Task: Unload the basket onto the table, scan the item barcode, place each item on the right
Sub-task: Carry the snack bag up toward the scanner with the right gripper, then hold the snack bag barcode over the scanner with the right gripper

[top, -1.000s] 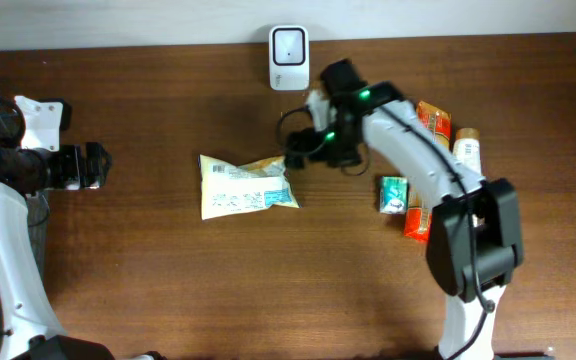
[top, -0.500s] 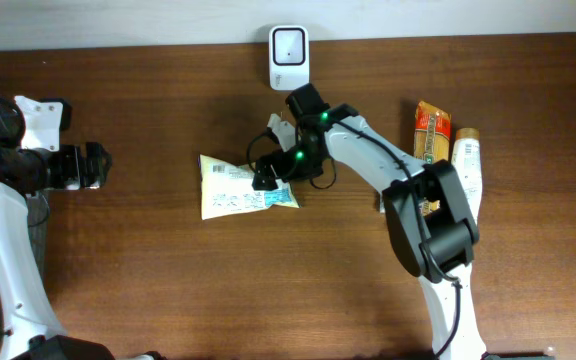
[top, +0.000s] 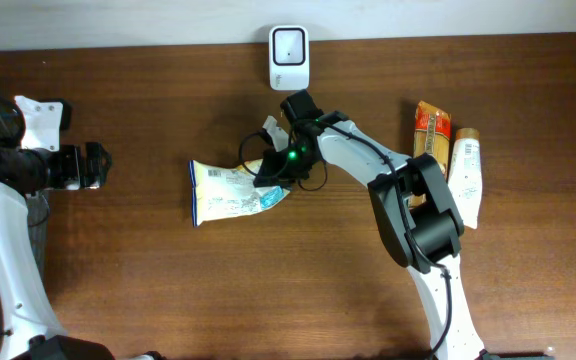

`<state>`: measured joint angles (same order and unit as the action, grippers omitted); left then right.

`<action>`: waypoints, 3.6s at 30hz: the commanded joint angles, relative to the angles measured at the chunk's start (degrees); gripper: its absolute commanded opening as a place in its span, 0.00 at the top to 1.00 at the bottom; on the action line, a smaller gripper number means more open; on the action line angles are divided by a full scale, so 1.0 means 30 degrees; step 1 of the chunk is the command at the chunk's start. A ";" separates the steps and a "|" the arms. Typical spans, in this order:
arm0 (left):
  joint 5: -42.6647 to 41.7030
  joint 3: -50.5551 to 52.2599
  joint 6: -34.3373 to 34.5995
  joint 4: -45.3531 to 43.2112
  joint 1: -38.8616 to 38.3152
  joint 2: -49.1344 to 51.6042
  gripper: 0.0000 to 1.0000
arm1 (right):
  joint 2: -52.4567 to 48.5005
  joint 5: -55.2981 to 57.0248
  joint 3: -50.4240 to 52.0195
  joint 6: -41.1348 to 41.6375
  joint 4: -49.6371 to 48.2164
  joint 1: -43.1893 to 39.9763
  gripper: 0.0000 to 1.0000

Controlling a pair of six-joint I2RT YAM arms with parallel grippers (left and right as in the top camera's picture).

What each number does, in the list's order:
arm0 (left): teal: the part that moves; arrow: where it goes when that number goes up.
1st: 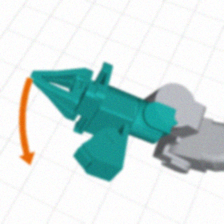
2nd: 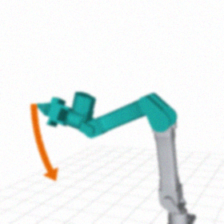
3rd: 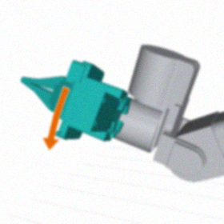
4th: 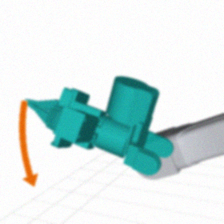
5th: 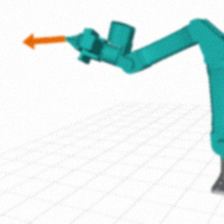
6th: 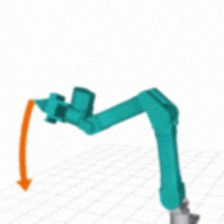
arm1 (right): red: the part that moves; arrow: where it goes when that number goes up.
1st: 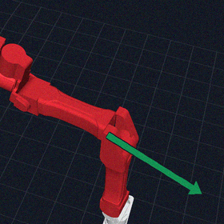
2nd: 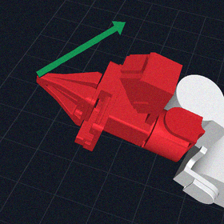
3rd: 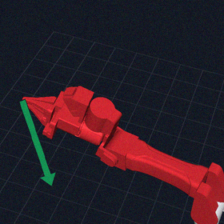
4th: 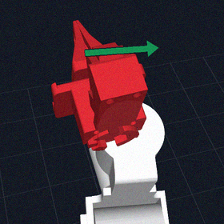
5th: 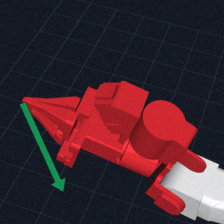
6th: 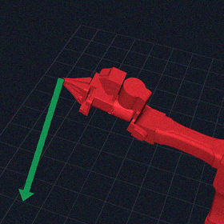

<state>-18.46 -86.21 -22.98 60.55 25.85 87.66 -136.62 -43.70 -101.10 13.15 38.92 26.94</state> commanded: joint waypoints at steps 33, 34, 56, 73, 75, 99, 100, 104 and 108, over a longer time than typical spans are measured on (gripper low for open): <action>-0.0066 0.0015 -0.0248 -0.0022 0.0073 0.0036 0.01 | 0.9850 -0.3082 0.0466 -0.2973 0.4328 -0.6003 0.96; -0.0058 0.0015 -0.0240 -0.0022 0.0066 0.0036 0.01 | 0.9850 -0.3082 0.0466 -0.2973 0.4328 -0.5982 0.96; -0.0066 0.0015 -0.0248 -0.0022 0.0066 0.0036 0.01 | 0.8910 2.4582 -0.3781 -0.7380 0.1093 -0.0109 0.96; -0.0058 0.0015 -0.0240 -0.0022 0.0066 0.0036 0.01 | 0.1362 2.7707 -0.3774 -2.6469 -1.7121 0.0437 0.96; -0.0066 0.0015 -0.0248 -0.0022 0.0066 0.0036 0.01 | 0.1355 2.7656 -0.3767 -2.6469 -1.7063 0.0539 0.96; -0.0066 0.0015 -0.0240 -0.0022 0.0073 0.0036 0.01 | -0.0204 2.7751 -0.3767 -2.8181 -1.9052 0.0539 0.96; -0.0066 0.0015 -0.0240 -0.0022 0.0066 0.0029 0.01 | -0.0204 2.7744 -0.3767 -2.8181 -1.9052 0.0539 0.96; -0.0066 0.0015 -0.0240 -0.0022 0.0073 0.0036 0.01 | -0.0204 2.7802 -0.3767 -2.8181 -1.9059 0.0546 0.96; -0.0066 0.0015 -0.0240 -0.0022 0.0073 0.0036 0.01 | -0.0189 2.7802 -0.3767 -2.8181 -1.9067 0.0794 0.96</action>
<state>-18.46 -86.21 -22.98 60.55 25.85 87.66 -137.86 38.35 -111.44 -71.16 -17.63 28.23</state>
